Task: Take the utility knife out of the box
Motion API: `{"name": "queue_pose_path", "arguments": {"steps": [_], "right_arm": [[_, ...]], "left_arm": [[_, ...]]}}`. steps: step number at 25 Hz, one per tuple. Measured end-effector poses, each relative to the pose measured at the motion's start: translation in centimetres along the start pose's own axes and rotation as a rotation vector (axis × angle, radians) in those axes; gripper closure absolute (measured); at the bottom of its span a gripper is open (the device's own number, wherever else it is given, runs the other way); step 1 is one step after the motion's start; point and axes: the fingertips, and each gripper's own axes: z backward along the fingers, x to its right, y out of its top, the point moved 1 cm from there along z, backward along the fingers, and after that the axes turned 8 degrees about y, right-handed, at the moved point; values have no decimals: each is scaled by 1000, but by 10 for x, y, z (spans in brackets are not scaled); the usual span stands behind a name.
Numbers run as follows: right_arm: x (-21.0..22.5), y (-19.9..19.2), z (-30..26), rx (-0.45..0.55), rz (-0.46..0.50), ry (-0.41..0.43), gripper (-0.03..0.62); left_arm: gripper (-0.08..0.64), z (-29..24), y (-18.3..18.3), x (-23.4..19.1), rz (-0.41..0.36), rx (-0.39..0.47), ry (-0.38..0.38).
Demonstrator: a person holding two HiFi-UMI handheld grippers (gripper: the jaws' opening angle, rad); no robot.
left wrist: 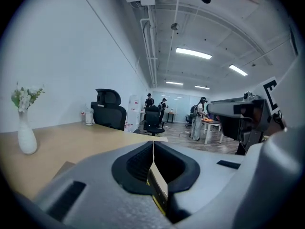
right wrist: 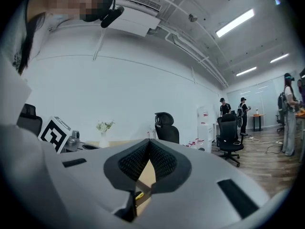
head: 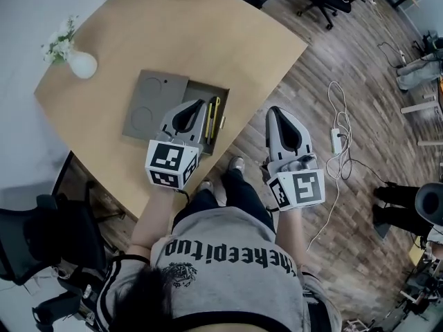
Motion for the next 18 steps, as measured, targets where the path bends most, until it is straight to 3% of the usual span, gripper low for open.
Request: {"name": "queue_pose_path", "arguments": {"steps": [7,18], "right_arm": [[19,-8,-27,-24,-15,71,586],[33,-21,-61,-59,-40,184,586]], "left_arm": [[540,-29,-40,-11,30,-125,72],[534,-56,-107,-10,95,-331,109]]}}
